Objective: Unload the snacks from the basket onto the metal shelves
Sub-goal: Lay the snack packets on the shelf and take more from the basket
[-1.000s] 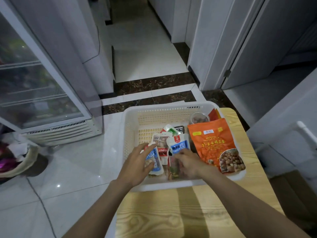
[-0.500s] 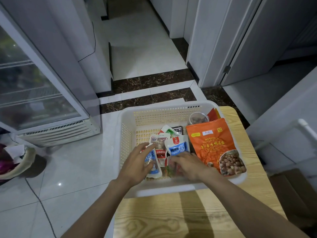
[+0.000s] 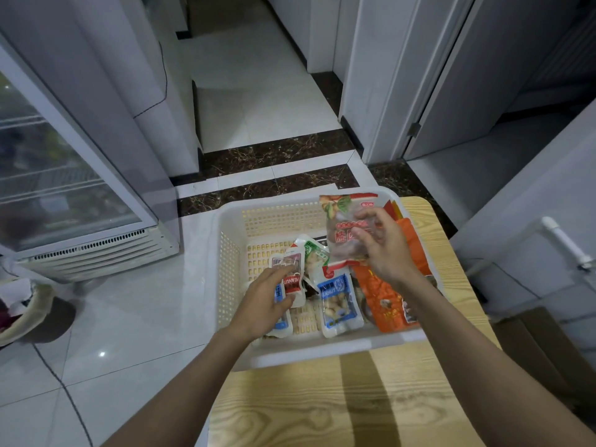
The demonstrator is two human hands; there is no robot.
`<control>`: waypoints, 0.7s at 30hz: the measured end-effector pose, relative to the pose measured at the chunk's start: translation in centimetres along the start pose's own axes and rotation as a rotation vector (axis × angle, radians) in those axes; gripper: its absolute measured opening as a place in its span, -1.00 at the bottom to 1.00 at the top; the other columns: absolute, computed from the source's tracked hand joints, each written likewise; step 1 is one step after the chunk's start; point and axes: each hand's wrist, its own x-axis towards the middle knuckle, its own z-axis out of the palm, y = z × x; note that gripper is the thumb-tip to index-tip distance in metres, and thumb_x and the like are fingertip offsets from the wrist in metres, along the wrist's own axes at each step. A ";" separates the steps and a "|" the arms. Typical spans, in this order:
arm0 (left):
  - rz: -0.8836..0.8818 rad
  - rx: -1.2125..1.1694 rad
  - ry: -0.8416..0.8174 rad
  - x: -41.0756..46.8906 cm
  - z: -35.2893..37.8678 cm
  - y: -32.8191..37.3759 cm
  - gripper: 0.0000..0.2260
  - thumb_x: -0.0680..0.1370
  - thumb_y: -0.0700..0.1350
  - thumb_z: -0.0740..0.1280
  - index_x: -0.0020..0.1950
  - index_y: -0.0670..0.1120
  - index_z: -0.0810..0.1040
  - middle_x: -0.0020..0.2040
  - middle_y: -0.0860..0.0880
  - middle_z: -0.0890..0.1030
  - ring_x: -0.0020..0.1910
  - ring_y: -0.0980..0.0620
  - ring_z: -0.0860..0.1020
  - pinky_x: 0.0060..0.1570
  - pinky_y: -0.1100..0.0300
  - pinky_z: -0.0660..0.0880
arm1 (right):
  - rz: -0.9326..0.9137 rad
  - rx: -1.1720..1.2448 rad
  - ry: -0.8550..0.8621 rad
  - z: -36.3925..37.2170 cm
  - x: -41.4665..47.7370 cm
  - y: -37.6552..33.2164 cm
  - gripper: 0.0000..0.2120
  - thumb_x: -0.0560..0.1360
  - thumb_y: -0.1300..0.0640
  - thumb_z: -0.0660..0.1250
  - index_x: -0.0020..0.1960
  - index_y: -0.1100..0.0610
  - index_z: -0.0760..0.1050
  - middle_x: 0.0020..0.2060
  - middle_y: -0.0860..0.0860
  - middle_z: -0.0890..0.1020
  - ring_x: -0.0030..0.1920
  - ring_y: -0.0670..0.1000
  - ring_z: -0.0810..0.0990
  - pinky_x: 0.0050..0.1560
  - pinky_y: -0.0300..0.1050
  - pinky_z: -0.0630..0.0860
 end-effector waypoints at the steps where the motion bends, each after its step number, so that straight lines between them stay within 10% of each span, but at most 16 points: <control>1: -0.010 -0.023 -0.029 0.4 0.7 0.1 -0.55 0.56 -0.13 0.37 0.42 0.08 0.40 0.30 0.04 0.48 0.25 0.08 0.45 0.27 0.18 0.38 | 0.002 -0.002 0.021 -0.2 0.0 0.1 -0.81 0.58 0.27 0.28 0.07 0.00 0.47 0.11 -0.24 0.50 0.16 -0.05 0.56 0.14 0.15 0.59; 12: -0.161 -0.138 -0.241 3.8 6.5 1.1 -0.57 0.52 -0.23 0.42 0.36 0.00 0.46 0.24 -0.08 0.51 -0.05 -0.06 0.58 -0.09 0.26 0.47 | -0.036 -0.029 0.076 -1.0 0.3 0.5 -0.84 0.57 0.27 0.32 0.10 0.08 0.48 0.11 -0.16 0.55 0.20 -0.11 0.53 0.23 0.08 0.54; 17: -0.260 -0.161 -0.247 4.6 8.2 0.9 -0.56 0.43 -0.24 0.51 0.16 0.16 0.50 0.16 -0.15 0.41 -0.07 -0.18 0.57 0.01 0.08 0.51 | -0.062 -0.037 0.073 -0.8 0.9 1.0 -0.85 0.56 0.30 0.32 0.08 0.11 0.48 0.08 -0.14 0.55 0.17 -0.27 0.49 0.20 -0.42 0.39; 21: -0.295 -0.277 -0.244 4.9 8.6 1.4 -0.55 0.40 -0.37 0.49 0.14 0.05 0.53 0.04 -0.13 0.49 -0.20 -0.05 0.55 -0.28 0.38 0.46 | -0.064 -0.058 0.075 -0.7 1.3 1.5 -0.85 0.56 0.29 0.33 0.08 0.10 0.49 0.09 -0.06 0.57 0.17 -0.26 0.49 0.16 -0.53 0.34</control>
